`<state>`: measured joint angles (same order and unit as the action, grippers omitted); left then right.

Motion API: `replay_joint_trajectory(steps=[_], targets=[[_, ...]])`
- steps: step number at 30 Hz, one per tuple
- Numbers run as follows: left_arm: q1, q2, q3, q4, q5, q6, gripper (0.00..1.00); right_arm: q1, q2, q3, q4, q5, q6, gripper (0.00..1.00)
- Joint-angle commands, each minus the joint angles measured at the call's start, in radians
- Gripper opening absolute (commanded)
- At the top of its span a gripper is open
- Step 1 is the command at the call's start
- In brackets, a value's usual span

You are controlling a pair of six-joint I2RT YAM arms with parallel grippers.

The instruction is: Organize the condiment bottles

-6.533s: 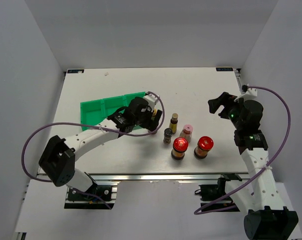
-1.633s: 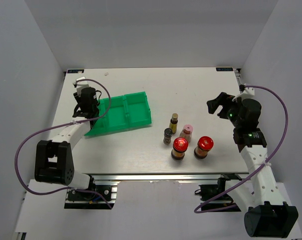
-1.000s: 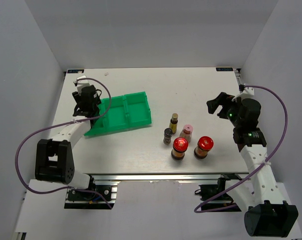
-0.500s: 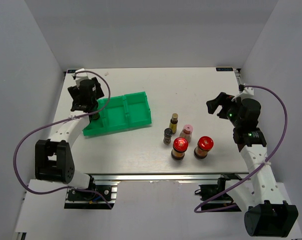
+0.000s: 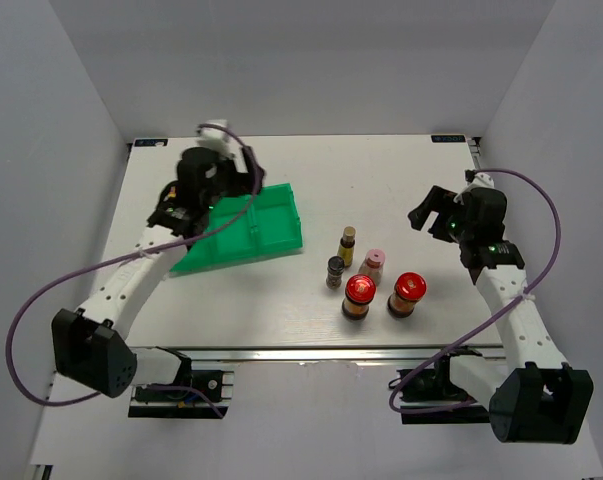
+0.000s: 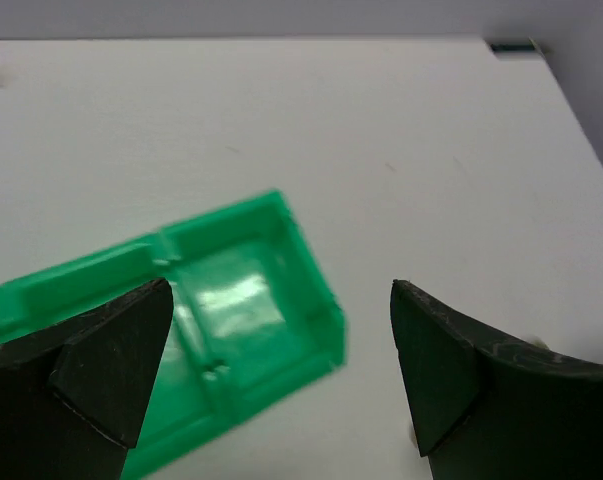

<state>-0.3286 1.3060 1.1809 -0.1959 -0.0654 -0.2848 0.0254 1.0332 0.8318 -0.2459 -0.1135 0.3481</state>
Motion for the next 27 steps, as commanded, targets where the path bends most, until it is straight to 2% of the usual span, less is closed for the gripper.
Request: replay_joint_trajectory(steps=[1, 3, 11, 14, 16, 19, 23, 27], targets=[[-0.144, 0.053, 0.042, -0.036, 0.116, 0.059, 0.98, -0.005, -0.007, 0.066, -0.044, 0.066, 0.022, 0.89], [-0.202, 0.11, 0.066, -0.028, 0.185, 0.07, 0.98, -0.005, -0.025, 0.061, -0.052, 0.086, 0.026, 0.89], [-0.429, 0.266, 0.152, -0.03, 0.153, 0.136, 0.98, -0.005, -0.105, 0.017, -0.03, 0.161, 0.04, 0.9], [-0.51, 0.321, 0.193, -0.042, 0.118, 0.179, 0.98, -0.005, -0.119, 0.01, -0.029, 0.17, 0.038, 0.89], [-0.556, 0.375, 0.238, -0.056, 0.035, 0.202, 0.98, -0.005, -0.121, 0.01, -0.03, 0.172, 0.037, 0.9], [-0.584, 0.455, 0.293, -0.097, -0.089, 0.203, 0.98, -0.005, -0.121, 0.01, -0.03, 0.173, 0.035, 0.89], [-0.584, 0.542, 0.39, -0.158, -0.125, 0.182, 0.98, -0.005, -0.117, 0.007, -0.029, 0.172, 0.032, 0.89], [-0.584, 0.584, 0.414, -0.171, -0.125, 0.173, 0.98, -0.005, -0.116, 0.007, -0.027, 0.169, 0.029, 0.89]])
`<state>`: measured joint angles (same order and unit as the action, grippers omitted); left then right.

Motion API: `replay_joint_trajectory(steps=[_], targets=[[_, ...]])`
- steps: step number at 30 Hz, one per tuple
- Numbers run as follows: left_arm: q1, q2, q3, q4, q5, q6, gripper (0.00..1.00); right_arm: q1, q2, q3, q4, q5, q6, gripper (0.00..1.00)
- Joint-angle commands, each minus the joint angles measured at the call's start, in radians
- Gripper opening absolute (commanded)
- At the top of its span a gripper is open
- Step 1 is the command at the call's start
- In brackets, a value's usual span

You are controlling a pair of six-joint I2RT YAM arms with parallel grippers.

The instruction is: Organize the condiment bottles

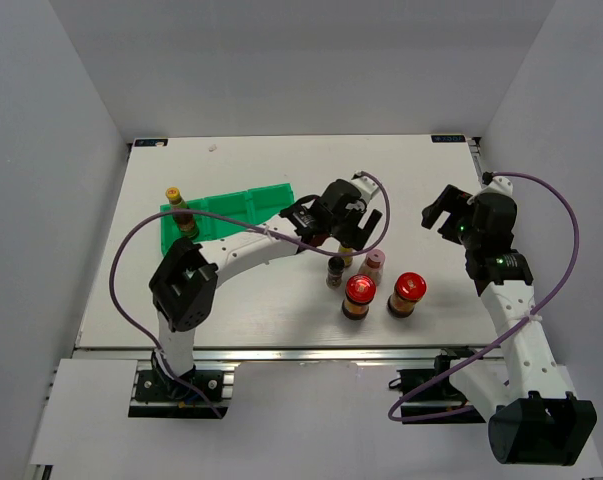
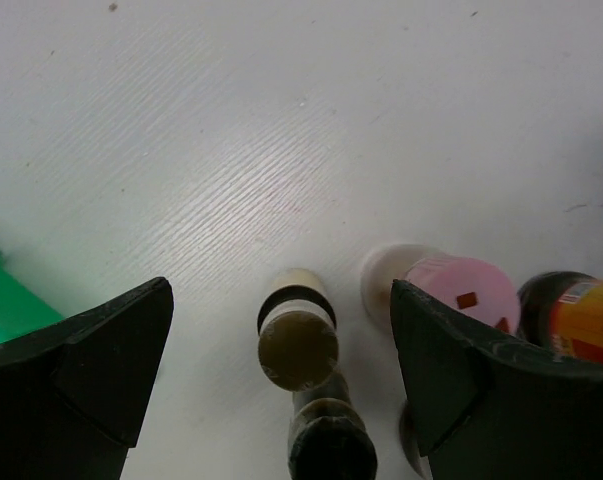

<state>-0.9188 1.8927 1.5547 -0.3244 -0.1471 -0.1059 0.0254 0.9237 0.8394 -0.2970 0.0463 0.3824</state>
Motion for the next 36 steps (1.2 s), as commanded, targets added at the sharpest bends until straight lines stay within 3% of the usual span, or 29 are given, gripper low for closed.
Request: replay_joint_trajectory(steps=[1, 4, 11, 19, 27, 31, 36], targets=[[0.006, 0.0, 0.039, -0.042, -0.04, -0.009, 0.98, -0.005, -0.006, 0.0, 0.025, 0.007, -0.004, 0.89], [0.005, 0.005, 0.025, -0.031, -0.009, -0.02, 0.93, -0.005, -0.006, -0.003, 0.03, 0.006, -0.007, 0.89], [0.005, -0.004, -0.005, -0.016, 0.01, -0.041, 0.63, -0.005, -0.002, -0.005, 0.038, -0.003, -0.008, 0.89], [0.005, -0.004, -0.025, -0.027, 0.006, -0.054, 0.61, -0.005, -0.003, -0.006, 0.039, 0.003, -0.013, 0.9], [0.005, -0.02, -0.018, -0.025, -0.006, -0.052, 0.32, -0.005, 0.003, -0.008, 0.044, 0.0, -0.016, 0.89], [0.005, -0.043, 0.004, -0.019, -0.04, -0.045, 0.25, -0.005, 0.004, -0.01, 0.045, -0.005, -0.017, 0.89], [0.005, -0.122, 0.034, -0.012, -0.181, -0.022, 0.23, -0.005, -0.002, -0.011, 0.047, -0.003, -0.017, 0.89]])
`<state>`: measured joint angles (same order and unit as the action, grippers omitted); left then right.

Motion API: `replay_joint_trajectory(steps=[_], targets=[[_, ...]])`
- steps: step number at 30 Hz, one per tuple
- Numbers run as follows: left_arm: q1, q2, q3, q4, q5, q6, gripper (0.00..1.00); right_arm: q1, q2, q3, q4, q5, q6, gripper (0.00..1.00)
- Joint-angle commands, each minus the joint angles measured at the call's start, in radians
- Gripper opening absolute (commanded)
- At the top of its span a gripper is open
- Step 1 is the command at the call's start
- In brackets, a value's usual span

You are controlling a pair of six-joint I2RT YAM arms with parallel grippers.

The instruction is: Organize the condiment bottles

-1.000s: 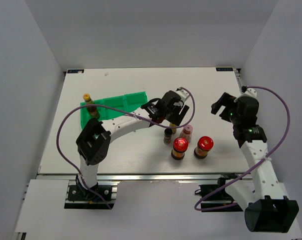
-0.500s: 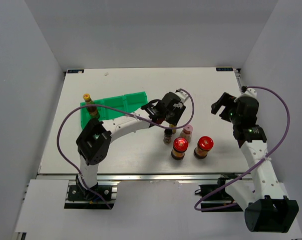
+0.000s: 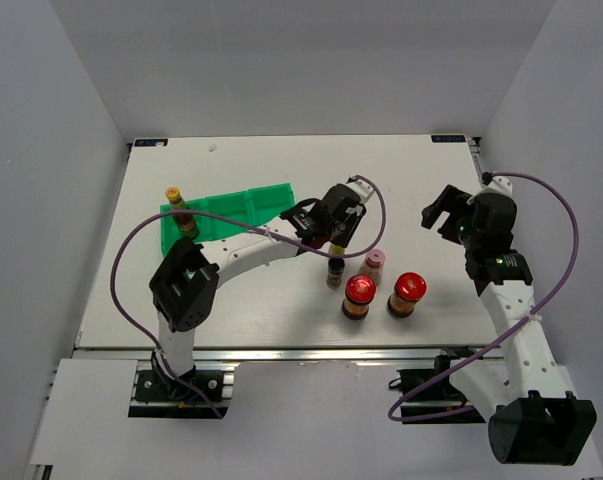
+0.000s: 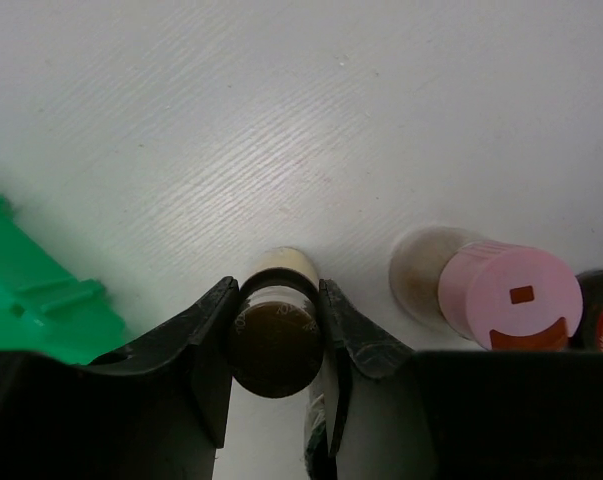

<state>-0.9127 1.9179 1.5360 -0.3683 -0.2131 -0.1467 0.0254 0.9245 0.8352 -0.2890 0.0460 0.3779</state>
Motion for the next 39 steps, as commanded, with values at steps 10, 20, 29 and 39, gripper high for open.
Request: replay_joint_trajectory(steps=[10, 20, 29, 39], targets=[[0.032, -0.443, -0.078, 0.077, -0.453, 0.003, 0.19, -0.005, -0.003, -0.013, 0.05, -0.005, -0.016, 0.89], [0.282, -0.716, -0.221, -0.155, -0.606, -0.275, 0.19, -0.005, 0.014, -0.013, 0.06, -0.015, -0.017, 0.89], [0.353, -0.835, -0.387, -0.264, -0.671, -0.441, 0.19, -0.005, 0.051, -0.008, 0.068, -0.037, -0.017, 0.89], [0.535, -0.783, -0.442, -0.239, -0.611, -0.465, 0.19, -0.005, 0.05, -0.005, 0.059, -0.031, -0.02, 0.89]])
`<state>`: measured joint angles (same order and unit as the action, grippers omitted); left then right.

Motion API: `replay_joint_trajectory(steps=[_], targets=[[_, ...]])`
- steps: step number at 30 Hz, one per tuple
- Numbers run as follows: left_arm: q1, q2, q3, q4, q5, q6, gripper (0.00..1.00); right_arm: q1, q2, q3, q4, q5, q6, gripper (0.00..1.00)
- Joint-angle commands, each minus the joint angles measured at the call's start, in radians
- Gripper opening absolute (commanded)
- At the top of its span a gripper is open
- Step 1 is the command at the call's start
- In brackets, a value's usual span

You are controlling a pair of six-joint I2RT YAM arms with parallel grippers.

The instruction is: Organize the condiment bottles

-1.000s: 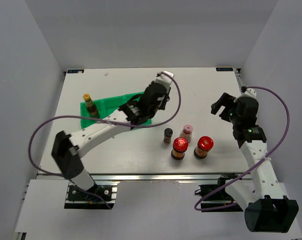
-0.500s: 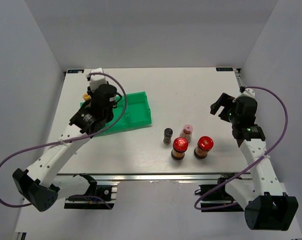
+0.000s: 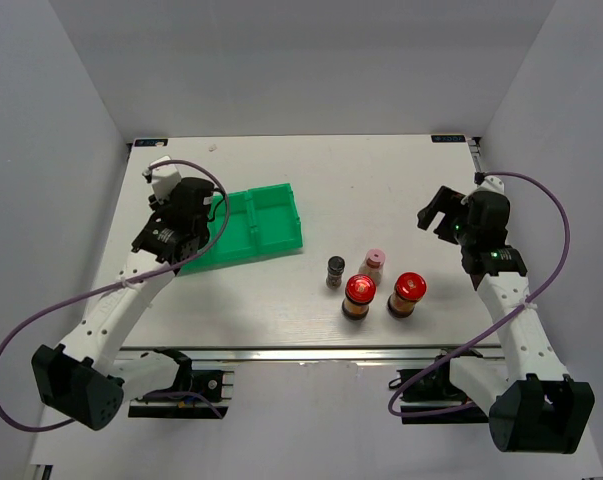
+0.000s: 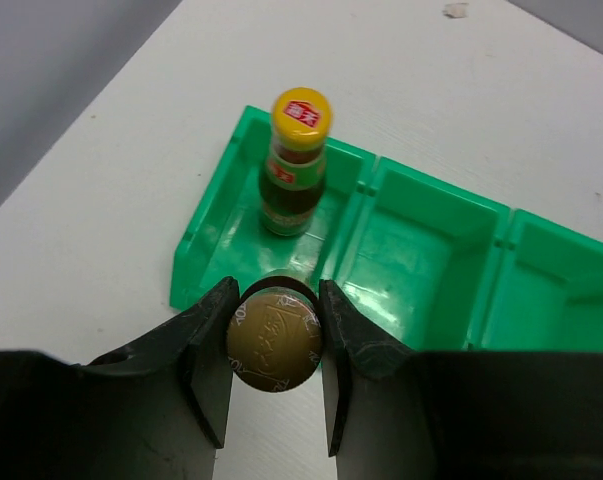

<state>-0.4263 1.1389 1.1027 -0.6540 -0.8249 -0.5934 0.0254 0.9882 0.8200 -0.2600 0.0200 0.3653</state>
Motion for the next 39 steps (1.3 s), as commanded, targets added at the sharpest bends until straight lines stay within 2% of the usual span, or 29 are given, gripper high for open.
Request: replay_joint_trajectory(steps=[1, 14, 23, 29, 30, 31, 39], targets=[[0.061, 0.001, -0.013, 0.054, 0.016, -0.013, 0.19, -0.005, -0.014, 0.01, 0.031, -0.005, -0.009, 0.89], [0.133, 0.024, -0.159, 0.266, 0.035, 0.064, 0.18, -0.005, 0.018, 0.018, 0.025, -0.011, -0.009, 0.89], [0.175, 0.128, -0.193, 0.396, 0.087, 0.099, 0.15, -0.005, 0.04, 0.025, 0.021, -0.046, -0.011, 0.89], [0.181, 0.15, -0.207, 0.393, 0.105, 0.096, 0.15, -0.005, 0.046, 0.022, 0.027, -0.046, -0.006, 0.89], [0.182, 0.153, -0.21, 0.399, 0.11, 0.098, 0.17, -0.005, 0.05, 0.021, 0.03, -0.045, -0.008, 0.89], [0.184, 0.156, -0.211, 0.395, 0.113, 0.096, 0.26, -0.005, 0.055, 0.019, 0.031, -0.043, -0.006, 0.89], [0.215, 0.214, -0.211, 0.366, 0.115, 0.072, 0.31, -0.005, 0.101, 0.053, -0.01, -0.071, -0.006, 0.89]])
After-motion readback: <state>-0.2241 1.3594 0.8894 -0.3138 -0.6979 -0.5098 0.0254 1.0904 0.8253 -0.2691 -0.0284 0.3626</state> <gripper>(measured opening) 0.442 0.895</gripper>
